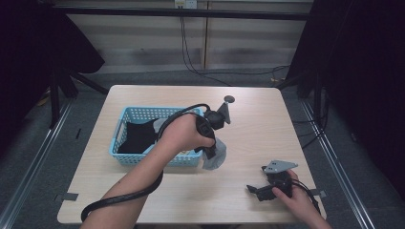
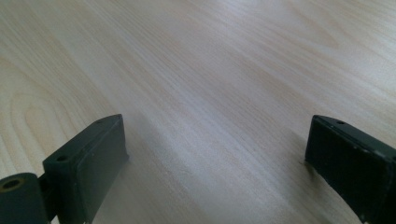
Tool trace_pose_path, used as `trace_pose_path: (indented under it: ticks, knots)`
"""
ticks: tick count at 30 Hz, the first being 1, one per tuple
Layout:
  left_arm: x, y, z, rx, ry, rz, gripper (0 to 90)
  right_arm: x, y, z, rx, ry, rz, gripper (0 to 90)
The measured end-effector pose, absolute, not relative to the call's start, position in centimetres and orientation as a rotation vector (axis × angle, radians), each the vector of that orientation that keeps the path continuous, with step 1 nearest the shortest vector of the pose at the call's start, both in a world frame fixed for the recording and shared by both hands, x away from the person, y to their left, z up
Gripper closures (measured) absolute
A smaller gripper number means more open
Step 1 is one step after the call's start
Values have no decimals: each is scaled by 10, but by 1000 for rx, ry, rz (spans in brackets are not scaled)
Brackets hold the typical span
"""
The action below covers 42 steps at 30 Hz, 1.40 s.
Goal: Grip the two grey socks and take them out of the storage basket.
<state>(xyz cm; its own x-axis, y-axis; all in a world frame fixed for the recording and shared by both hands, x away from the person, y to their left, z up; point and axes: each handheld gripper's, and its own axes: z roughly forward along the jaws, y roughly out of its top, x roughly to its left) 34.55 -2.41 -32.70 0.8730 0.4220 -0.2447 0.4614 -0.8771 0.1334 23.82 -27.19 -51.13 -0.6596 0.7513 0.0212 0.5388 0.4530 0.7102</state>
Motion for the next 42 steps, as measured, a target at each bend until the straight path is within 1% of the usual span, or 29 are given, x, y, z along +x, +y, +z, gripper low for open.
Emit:
trace_pose_path:
  ticks: [12,17,19,21,22,23,24,27,28,30,34,42]
  knots:
    - [337,-56,-341,2915,590,-289,761,238,-272,-511,1103,2411,1019,47]
    - [337,-60,-346,2931,563,-263,755,238,-272,-511,1103,2411,1019,47]
    - [336,-62,-348,2916,585,-259,733,238,-272,-511,1104,2411,1019,47]
    - [338,-61,-348,2899,562,-203,651,238,-272,-511,1105,2411,1019,47]
    - [338,-61,-348,2899,562,-203,613,238,-272,-511,1105,2411,1019,47]
    - [339,-61,-348,2885,574,-198,613,238,-272,-511,1105,2411,1019,48]
    - [342,-58,-347,2868,579,-160,480,238,-272,-511,1105,2411,1019,47]
    - [346,-54,-346,2864,598,-165,466,238,-272,-511,1105,2411,1019,48]
    - [347,-52,-346,2854,617,-173,434,238,-272,-511,1105,2411,1019,47]
    - [353,-45,-343,2843,649,-157,411,238,-272,-511,1105,2411,1019,47]
    - [359,-36,-341,2828,692,-146,403,238,-272,-511,1105,2411,1019,47]
    - [380,-5,-343,2783,814,-106,368,238,-272,-511,1103,2411,1019,47]
